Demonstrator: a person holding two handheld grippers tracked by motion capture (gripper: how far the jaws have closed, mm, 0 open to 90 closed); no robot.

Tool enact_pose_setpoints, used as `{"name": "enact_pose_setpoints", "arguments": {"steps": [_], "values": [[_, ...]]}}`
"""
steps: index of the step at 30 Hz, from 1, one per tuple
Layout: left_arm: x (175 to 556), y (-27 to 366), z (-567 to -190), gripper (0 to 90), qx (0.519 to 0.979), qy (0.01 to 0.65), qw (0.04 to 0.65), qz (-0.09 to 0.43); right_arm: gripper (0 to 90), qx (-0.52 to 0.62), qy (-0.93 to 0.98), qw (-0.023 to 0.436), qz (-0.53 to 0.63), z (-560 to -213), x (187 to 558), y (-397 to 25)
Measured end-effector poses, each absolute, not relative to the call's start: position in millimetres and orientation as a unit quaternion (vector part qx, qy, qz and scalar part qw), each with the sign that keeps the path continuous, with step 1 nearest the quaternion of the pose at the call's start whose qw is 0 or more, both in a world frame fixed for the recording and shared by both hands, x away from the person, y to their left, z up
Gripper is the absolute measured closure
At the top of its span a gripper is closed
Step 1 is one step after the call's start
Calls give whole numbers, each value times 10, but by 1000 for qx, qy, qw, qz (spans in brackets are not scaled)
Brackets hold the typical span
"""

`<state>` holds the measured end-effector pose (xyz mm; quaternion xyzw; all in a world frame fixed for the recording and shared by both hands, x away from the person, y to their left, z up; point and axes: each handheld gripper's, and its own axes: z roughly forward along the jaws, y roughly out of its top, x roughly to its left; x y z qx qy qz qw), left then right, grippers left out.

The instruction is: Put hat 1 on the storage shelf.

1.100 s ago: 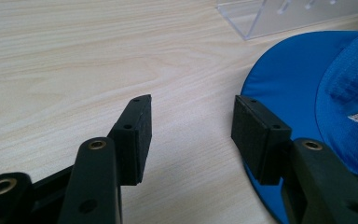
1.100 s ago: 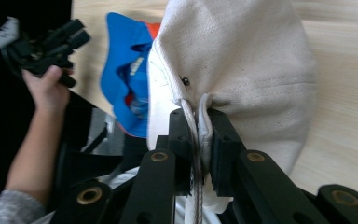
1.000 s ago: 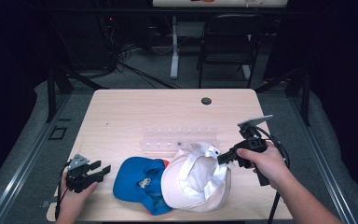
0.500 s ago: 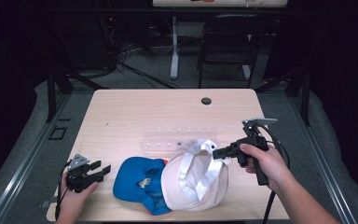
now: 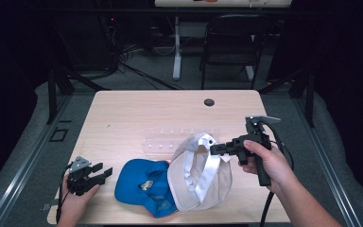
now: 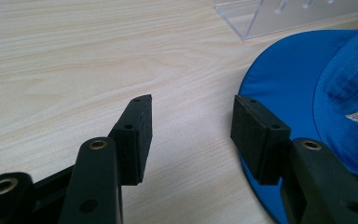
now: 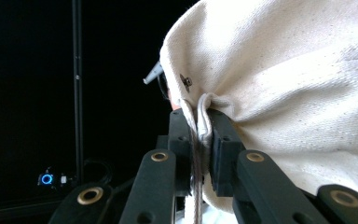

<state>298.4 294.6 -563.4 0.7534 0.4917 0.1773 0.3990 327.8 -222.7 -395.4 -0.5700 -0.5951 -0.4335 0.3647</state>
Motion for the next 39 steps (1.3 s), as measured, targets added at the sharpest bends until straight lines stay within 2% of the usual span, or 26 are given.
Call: {"name": "enact_pose_setpoints", "arguments": {"steps": [24,39], "values": [[2981,2905,-5632,488,760,484,397,174,817,-580,-541,324,-516,-3492,3489,-2402],[2983,2922,-5627,488,757,486,401,176,816,-577,-527,316,-538,-3269,3779,-2090]]}}
